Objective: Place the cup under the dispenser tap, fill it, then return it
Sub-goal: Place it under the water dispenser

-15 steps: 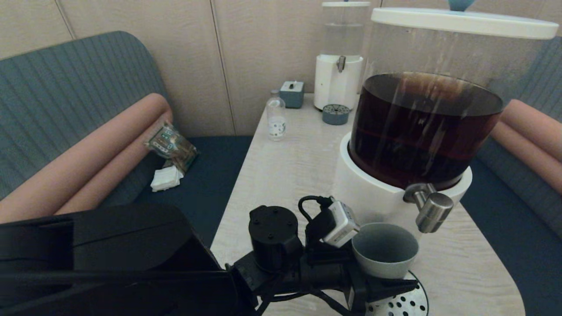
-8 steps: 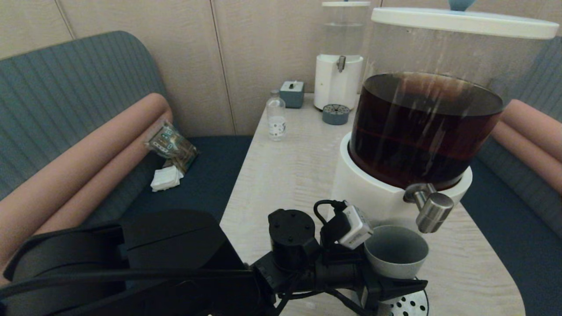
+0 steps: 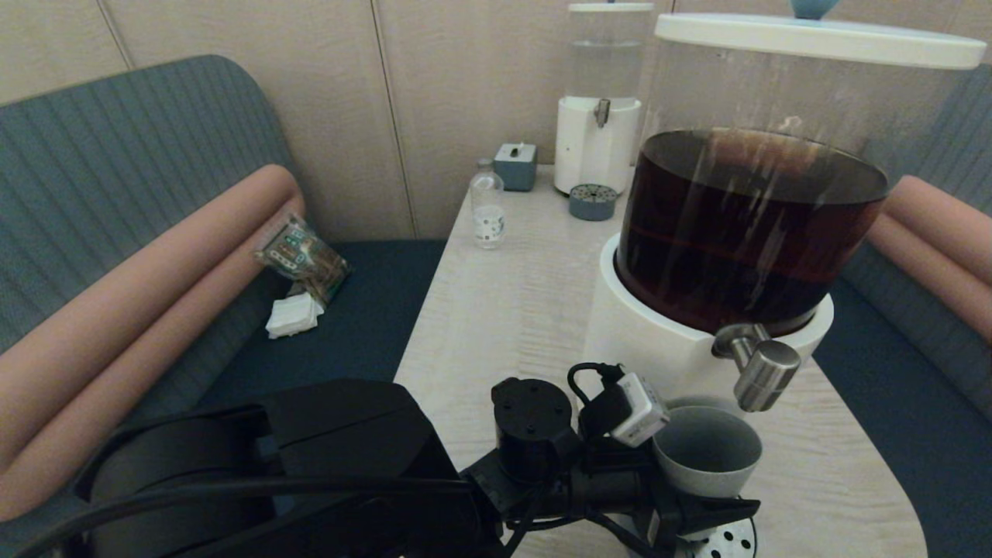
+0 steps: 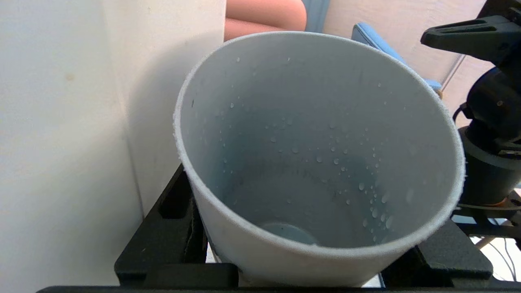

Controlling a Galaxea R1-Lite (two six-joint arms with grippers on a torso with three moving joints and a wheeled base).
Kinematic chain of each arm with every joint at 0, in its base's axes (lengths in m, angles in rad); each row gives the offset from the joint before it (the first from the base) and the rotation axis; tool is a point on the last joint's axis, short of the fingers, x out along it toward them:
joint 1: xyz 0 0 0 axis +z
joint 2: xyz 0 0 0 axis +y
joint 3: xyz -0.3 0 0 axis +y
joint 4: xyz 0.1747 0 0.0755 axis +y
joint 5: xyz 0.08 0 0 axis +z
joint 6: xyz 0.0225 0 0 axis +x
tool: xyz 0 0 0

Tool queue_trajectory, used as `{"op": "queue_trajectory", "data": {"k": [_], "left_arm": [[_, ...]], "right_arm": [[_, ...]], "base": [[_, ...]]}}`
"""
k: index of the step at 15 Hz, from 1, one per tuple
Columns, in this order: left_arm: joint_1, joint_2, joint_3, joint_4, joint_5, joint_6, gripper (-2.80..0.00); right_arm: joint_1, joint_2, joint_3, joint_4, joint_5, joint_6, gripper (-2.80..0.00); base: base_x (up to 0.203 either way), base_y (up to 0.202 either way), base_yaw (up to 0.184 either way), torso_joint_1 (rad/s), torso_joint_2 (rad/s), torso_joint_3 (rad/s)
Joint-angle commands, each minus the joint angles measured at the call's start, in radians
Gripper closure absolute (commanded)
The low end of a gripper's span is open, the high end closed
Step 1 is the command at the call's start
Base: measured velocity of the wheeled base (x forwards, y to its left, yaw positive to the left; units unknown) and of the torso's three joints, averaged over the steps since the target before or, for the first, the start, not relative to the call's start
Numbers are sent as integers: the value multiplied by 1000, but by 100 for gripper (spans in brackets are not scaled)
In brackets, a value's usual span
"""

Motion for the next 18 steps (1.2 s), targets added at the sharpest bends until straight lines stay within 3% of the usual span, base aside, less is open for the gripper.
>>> {"op": "queue_trajectory", "data": {"k": [1,18], "left_arm": [[-1,8,-8,-8,-3,-1,0],[21,41,-44,-7,4,-1,0]], "right_arm": [[0,-5,9,0,1,-1,0],[0,-5,9,0,1,-1,0]], "base": [[0,0,0,0,0,0],[0,0,0,0,0,0]]}}
